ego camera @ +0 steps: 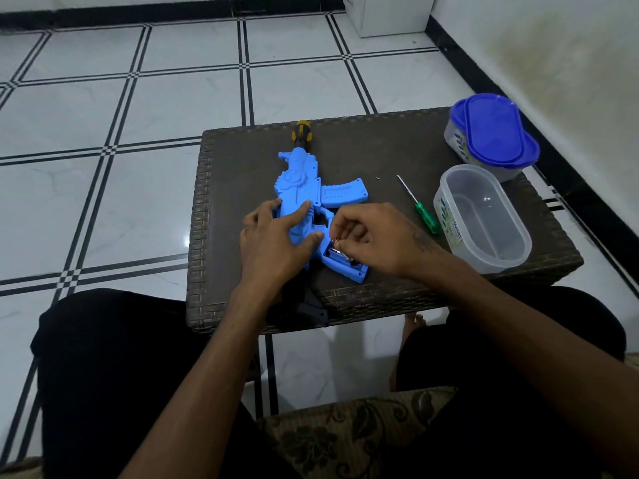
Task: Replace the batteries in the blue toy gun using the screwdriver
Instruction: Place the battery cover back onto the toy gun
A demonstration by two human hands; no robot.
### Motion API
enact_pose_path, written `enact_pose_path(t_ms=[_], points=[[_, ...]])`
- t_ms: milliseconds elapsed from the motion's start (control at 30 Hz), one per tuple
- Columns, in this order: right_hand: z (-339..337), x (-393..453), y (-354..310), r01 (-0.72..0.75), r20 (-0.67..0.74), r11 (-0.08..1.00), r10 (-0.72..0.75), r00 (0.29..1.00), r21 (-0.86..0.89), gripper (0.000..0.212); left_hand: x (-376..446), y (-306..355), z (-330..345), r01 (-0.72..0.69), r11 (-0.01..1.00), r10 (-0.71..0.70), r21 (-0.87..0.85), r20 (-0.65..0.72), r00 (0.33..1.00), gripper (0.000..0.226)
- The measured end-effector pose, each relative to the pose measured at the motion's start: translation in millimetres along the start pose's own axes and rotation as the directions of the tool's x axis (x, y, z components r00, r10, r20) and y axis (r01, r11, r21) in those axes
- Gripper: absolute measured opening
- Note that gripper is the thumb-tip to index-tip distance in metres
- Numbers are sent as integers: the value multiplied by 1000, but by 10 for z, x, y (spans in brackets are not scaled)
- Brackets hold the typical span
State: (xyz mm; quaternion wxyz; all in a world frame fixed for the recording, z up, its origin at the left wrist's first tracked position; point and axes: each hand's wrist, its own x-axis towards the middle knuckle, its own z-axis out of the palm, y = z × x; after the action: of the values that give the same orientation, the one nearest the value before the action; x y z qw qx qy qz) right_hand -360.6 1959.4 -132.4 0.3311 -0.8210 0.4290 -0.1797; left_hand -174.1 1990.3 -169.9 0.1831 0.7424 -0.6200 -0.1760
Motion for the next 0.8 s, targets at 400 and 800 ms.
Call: enact_pose_path(t_ms=[400,800], points=[[-42,-56,8,-63,-108,996,69,992,57,13,-34,53,-68,-20,999,15,32,152,988,83],[-66,-56,9,-62,-114,979,85,990,192,16,-7,40,-76,-35,998,24,60,163,986,70]])
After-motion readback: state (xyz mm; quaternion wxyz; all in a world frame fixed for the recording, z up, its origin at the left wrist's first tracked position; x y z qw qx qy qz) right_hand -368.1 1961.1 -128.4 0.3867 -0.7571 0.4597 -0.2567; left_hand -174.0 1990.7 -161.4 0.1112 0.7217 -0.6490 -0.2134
